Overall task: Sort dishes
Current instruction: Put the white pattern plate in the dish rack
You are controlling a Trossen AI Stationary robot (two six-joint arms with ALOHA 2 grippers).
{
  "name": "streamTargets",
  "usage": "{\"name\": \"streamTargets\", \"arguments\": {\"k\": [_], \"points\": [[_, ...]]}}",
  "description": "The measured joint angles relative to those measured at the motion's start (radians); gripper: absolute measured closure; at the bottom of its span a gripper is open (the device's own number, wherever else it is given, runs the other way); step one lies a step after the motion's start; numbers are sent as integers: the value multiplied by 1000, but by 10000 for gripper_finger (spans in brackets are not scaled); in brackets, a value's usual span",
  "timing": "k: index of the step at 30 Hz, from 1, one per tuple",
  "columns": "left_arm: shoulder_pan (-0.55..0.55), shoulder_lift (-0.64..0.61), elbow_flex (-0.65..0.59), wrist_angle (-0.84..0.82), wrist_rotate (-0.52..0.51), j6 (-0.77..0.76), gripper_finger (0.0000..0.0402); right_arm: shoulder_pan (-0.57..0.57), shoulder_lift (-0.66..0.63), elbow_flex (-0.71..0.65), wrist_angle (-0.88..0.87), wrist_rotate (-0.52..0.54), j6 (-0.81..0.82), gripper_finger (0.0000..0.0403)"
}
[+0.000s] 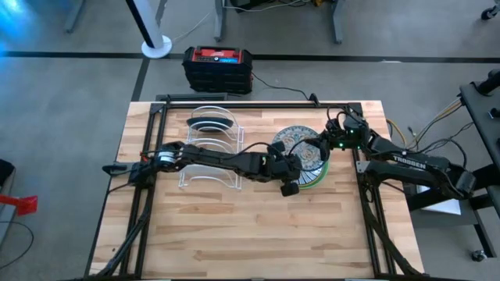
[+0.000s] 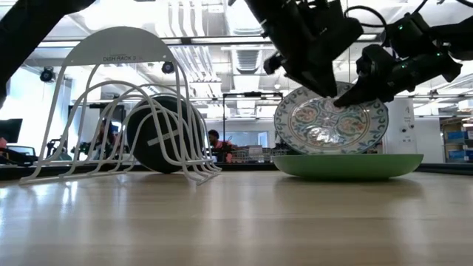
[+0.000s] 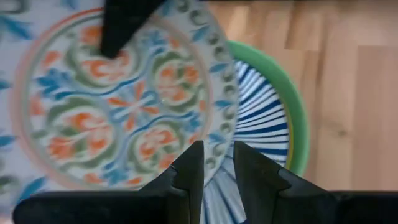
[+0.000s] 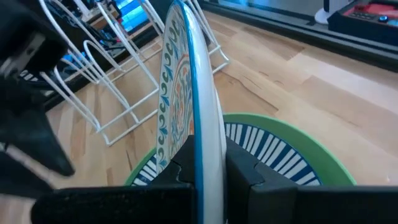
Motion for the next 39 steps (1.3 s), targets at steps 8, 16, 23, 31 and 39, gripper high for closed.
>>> {"name": "streamTargets", "arguments": {"k": [8, 16, 23, 31, 39], "points": [[-10, -23, 60, -72, -36, 29, 326, 0, -85, 0, -38, -4, -15, 381], [-25, -113, 60, -101, -58, 59, 326, 10, -159, 1, -69, -51, -57, 381], [-33, -209, -8, -117, -98, 82, 326, 83, -197, 2, -76, -58, -118, 381], [-47, -437, -301, 91, -70, 76, 326, 160, -202, 3, -72, -52, -142, 381], [-58, -582, -672, 570, 58, 60, 326, 252, -202, 4, -39, -46, -168, 381]]}}
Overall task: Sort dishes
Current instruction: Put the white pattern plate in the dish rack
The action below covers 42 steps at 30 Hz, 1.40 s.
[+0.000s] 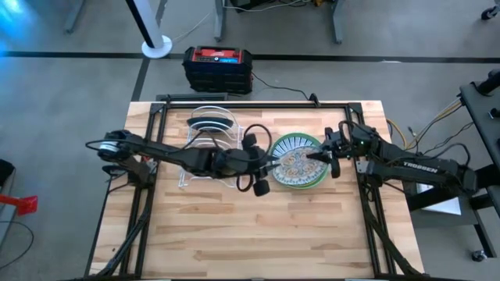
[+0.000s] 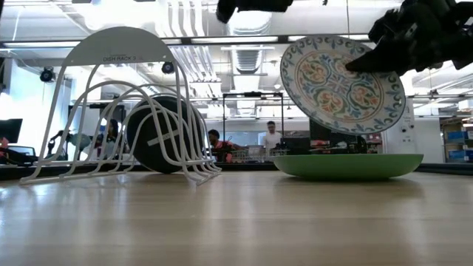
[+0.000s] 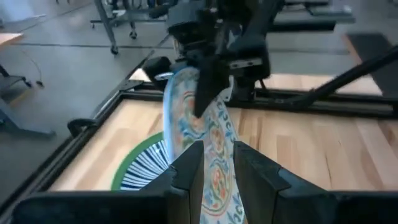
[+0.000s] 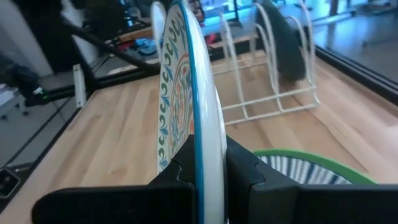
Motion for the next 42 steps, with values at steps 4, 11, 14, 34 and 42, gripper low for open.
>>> {"name": "streamTargets", "arguments": {"k": [4, 11, 14, 34, 42], "points": [[1, 2, -71, 67, 0, -64, 323, 58, 2, 26, -16, -1, -51, 381], [-28, 4, -101, 114, 2, -67, 286, 143, 11, 71, -53, 68, -103, 381], [-44, 4, -101, 112, -1, -65, 258, 165, 26, 80, -64, 91, -132, 381], [-83, 65, -118, 156, -148, -89, 143, 187, 69, 139, -103, 138, -203, 381], [-80, 129, -48, 168, -168, -70, 162, 203, 118, 169, -107, 122, -230, 381]]}}
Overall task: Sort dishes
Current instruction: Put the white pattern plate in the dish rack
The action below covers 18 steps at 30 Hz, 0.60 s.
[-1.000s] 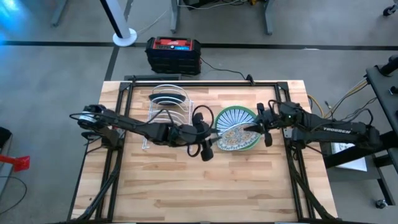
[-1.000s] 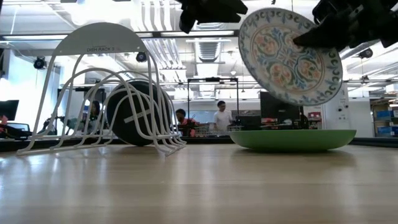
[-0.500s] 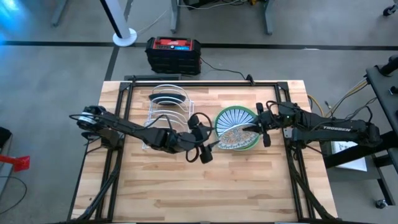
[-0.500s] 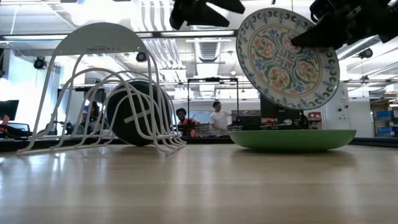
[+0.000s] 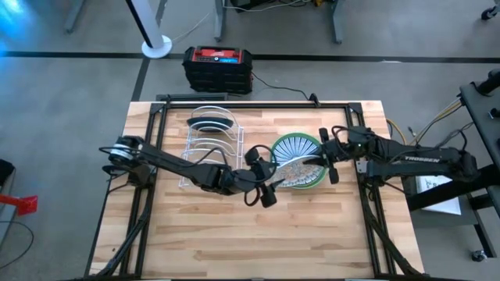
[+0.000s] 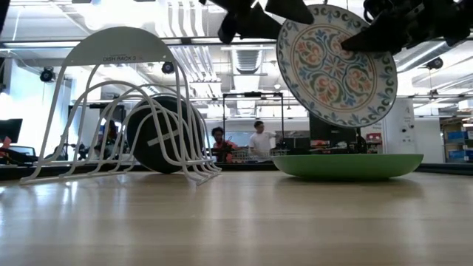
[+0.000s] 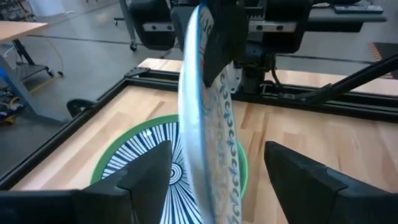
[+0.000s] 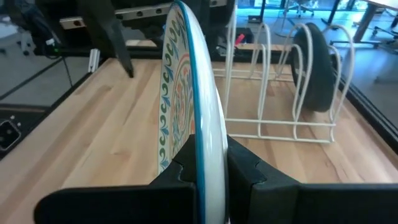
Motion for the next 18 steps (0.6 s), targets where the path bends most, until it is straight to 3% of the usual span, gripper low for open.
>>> {"name": "streamTargets", "arguments": {"k": [6, 10, 12, 18], "points": [[1, 15, 16, -1, 4, 10, 239, 31, 37, 32, 4, -1, -29, 381], [1, 15, 14, -3, 4, 3, 325, 37, 49, 46, 0, -3, -45, 381], [2, 15, 14, 4, -61, -19, 371, 35, 50, 54, 0, 31, -44, 381], [1, 13, 12, 56, -113, 4, 389, 39, 51, 94, -9, 44, -56, 348]]}}
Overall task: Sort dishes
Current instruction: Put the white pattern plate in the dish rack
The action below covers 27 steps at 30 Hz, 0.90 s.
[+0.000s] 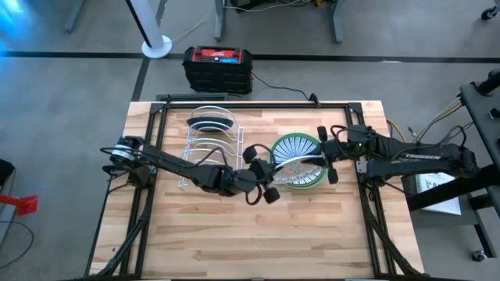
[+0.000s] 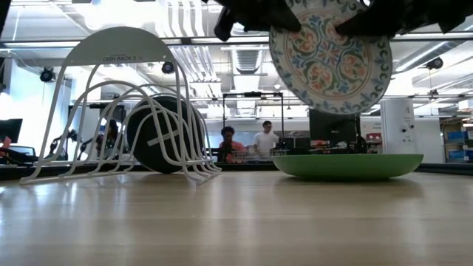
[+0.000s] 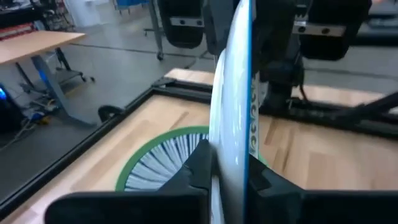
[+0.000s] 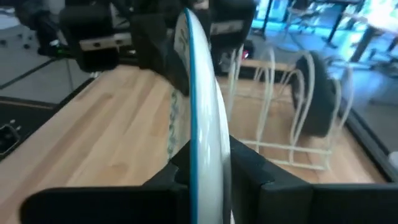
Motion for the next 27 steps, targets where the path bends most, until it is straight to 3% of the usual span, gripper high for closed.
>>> {"name": "streamTargets", "arguments": {"k": [5, 13, 20, 27], "points": [[4, -1, 0, 29, 23, 8, 390, -1, -1, 30, -1, 28, 5, 310], [1, -1, 0, 32, 25, -29, 390, -2, 2, 33, -2, 38, 7, 288], [19, -2, -9, 33, -14, -59, 390, -2, -31, 73, -75, 200, 9, 271], [35, -11, -10, 31, -6, -73, 390, -3, -57, 136, -171, 237, 24, 250]]}}
